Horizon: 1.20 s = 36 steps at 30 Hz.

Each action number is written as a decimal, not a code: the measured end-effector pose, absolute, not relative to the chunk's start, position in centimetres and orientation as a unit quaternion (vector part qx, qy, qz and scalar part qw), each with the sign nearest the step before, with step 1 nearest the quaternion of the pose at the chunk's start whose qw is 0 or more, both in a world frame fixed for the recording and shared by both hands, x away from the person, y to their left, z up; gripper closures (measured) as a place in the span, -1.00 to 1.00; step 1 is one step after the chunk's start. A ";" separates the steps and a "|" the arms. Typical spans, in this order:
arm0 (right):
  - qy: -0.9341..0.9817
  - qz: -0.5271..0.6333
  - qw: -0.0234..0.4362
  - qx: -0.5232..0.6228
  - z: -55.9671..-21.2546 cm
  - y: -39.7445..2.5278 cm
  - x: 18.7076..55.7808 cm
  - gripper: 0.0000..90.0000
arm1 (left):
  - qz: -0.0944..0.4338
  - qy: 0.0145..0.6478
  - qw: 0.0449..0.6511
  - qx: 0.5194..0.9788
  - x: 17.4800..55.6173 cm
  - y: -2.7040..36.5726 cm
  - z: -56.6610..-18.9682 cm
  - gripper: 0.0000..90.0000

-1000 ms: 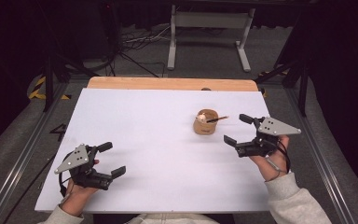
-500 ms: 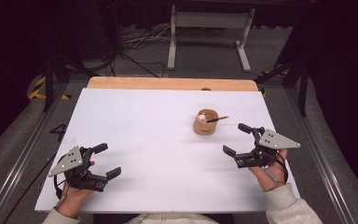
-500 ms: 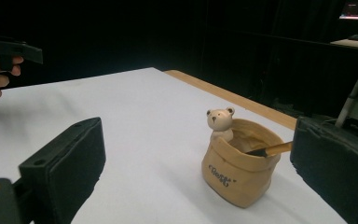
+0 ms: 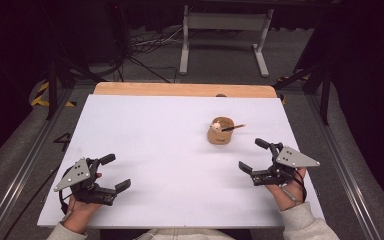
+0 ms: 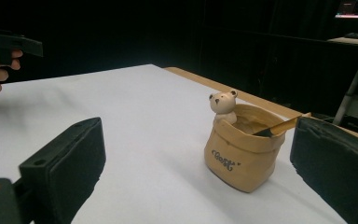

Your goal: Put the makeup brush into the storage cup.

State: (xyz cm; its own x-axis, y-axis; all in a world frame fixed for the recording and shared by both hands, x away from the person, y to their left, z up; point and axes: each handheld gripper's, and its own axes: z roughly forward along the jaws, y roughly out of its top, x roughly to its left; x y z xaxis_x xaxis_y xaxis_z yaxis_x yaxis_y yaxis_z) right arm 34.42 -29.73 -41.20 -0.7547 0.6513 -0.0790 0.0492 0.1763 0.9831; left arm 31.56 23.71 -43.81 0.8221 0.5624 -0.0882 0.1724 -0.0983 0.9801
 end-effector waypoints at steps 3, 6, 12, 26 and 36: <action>0.725 0.594 0.253 0.242 -41.6 -29.7 34.3 -0.92 | 0.159 0.259 0.621 0.722 31.6 23.8 -43.9 -1.00; 0.727 0.591 0.253 0.241 -41.9 -29.6 34.2 -0.92 | 0.163 0.256 0.621 0.722 31.7 23.9 -44.0 -0.99; 0.730 0.591 0.248 0.237 -42.7 -29.4 34.1 -0.92 | 0.163 0.253 0.625 0.720 31.7 23.7 -44.4 -0.99; 0.737 0.582 0.229 0.258 -44.3 -29.2 34.7 -0.92 | 0.165 0.257 0.613 0.729 32.5 23.6 -45.7 -0.99; 0.736 0.584 0.224 0.260 -44.5 -29.2 34.8 -0.92 | 0.162 0.269 0.615 0.723 32.6 23.8 -45.7 -0.99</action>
